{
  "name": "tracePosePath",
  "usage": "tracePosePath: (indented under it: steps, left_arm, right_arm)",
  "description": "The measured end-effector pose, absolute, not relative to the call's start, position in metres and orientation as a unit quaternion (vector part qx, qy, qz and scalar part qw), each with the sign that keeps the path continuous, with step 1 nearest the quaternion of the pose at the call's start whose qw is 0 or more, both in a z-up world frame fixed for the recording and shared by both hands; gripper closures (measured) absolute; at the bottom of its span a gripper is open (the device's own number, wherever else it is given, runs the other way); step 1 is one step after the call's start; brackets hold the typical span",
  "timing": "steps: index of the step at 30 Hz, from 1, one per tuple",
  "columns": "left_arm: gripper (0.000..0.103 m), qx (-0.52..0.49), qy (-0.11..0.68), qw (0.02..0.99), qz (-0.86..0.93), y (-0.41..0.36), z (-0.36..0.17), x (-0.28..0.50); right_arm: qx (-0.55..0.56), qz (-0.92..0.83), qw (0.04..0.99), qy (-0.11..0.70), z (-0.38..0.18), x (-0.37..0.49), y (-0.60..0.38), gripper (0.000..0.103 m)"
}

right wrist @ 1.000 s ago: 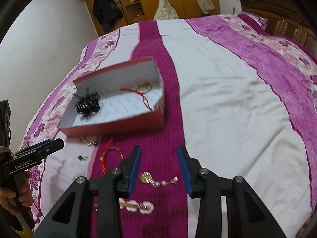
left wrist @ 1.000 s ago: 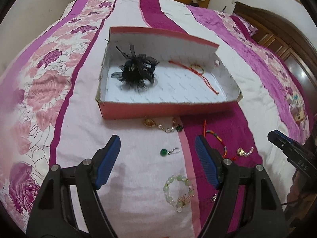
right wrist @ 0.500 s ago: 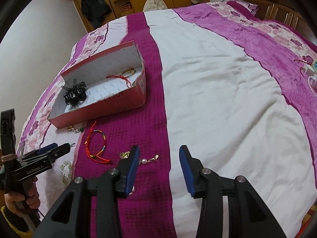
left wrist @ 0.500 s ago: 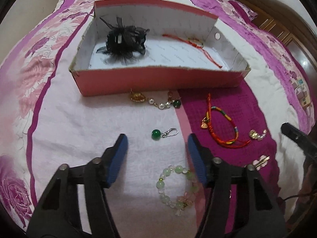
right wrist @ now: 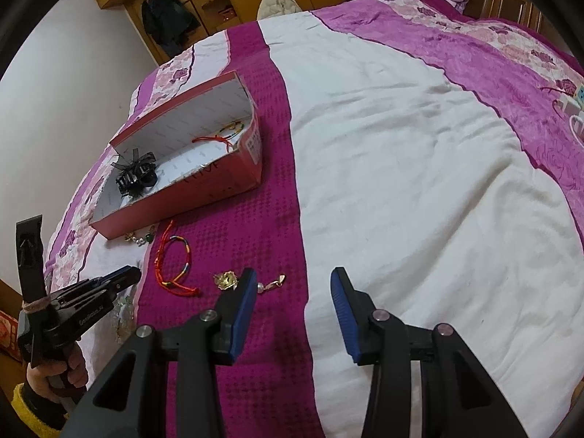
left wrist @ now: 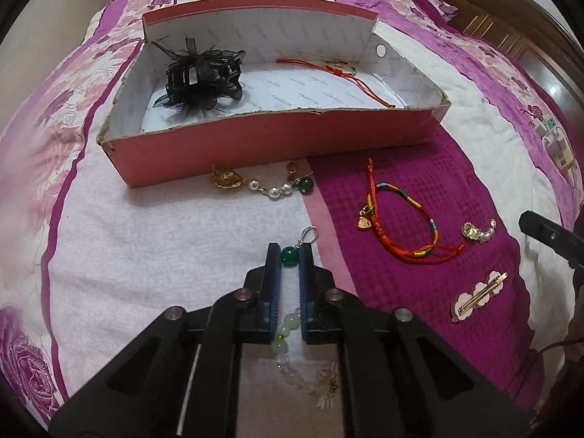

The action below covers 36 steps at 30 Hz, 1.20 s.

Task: Organize jewelry
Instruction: 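Grasp the green drop earring with the left tool while the right tool grasps the gold pearl pendant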

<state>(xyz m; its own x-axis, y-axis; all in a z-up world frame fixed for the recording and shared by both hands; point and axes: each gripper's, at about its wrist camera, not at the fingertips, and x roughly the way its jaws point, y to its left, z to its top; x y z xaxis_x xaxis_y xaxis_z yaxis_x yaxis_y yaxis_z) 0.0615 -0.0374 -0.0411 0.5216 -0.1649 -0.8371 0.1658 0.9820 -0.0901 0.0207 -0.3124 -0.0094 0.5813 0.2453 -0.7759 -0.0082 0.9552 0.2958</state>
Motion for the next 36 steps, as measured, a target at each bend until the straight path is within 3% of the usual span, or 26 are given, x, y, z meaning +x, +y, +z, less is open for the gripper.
tracePosePath:
  steps: [11, 19, 29, 32, 34, 36]
  left_arm:
    - [0.102, -0.014, 0.451, 0.887, -0.096, -0.031, -0.013, 0.049]
    - [0.102, -0.026, 0.446, 0.89, -0.09, -0.023, -0.011, 0.046]
    - [0.102, -0.047, 0.44, 0.893, -0.08, -0.008, -0.009, 0.044]
    - [0.102, -0.051, 0.439, 0.894, -0.079, -0.004, -0.008, 0.043]
    - [0.102, -0.054, 0.438, 0.894, -0.078, -0.003, -0.008, 0.043]
    - [0.102, -0.056, 0.435, 0.895, -0.078, -0.003, -0.006, 0.041]
  right_arm:
    - [0.126, 0.081, 0.875, 0.46, -0.013, 0.019, -0.304, 0.057]
    - [0.116, 0.089, 0.867, 0.476, -0.029, 0.034, -0.284, 0.05]
    - [0.062, 0.103, 0.87, 0.477, -0.037, 0.042, -0.248, 0.048]
    - [0.054, 0.101, 0.875, 0.471, -0.037, 0.04, -0.246, 0.059]
    - [0.054, 0.103, 0.875, 0.471, -0.038, 0.039, -0.246, 0.078]
    - [0.054, 0.106, 0.875, 0.47, -0.038, 0.038, -0.246, 0.083]
